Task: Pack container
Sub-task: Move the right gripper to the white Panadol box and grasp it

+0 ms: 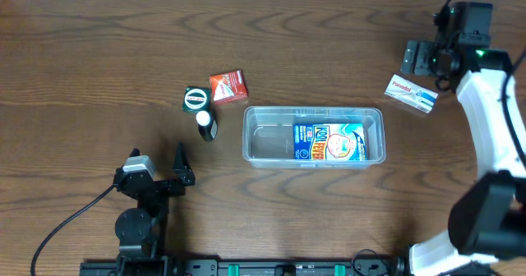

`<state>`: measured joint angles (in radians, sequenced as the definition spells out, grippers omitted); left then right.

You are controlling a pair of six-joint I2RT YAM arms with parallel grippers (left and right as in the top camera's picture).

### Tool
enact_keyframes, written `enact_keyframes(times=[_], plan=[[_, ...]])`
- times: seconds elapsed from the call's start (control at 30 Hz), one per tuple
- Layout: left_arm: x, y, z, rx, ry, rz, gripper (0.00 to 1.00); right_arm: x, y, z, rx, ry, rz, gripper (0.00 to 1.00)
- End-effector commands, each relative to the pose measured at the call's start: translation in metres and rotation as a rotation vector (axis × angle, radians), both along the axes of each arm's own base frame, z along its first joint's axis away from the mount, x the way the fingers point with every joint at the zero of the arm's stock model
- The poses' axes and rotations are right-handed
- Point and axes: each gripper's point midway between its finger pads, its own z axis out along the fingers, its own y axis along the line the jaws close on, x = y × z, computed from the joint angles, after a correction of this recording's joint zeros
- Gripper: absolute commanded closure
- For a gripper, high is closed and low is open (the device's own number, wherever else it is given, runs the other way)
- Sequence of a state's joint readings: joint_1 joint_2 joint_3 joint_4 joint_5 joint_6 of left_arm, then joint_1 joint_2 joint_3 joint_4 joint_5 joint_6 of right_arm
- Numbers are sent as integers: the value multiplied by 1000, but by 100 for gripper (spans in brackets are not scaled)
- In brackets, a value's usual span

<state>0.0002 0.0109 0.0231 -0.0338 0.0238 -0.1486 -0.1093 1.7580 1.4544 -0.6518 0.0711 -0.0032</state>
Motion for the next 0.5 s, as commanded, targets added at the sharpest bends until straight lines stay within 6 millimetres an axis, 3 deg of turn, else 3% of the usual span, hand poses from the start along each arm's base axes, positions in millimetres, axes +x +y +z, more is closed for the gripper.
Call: enact_keyframes(times=[0.0,0.2,0.47], plan=[[-1,3,-17,18,50,12,2,13,-2,-32,-104,67,165,1],[-1,3,-17,18,50,12,2,12,-2,-93,-229,228,428,1],[-1,3,-17,18,51,12,2,11,-6,-125,-247,287,502,1]])
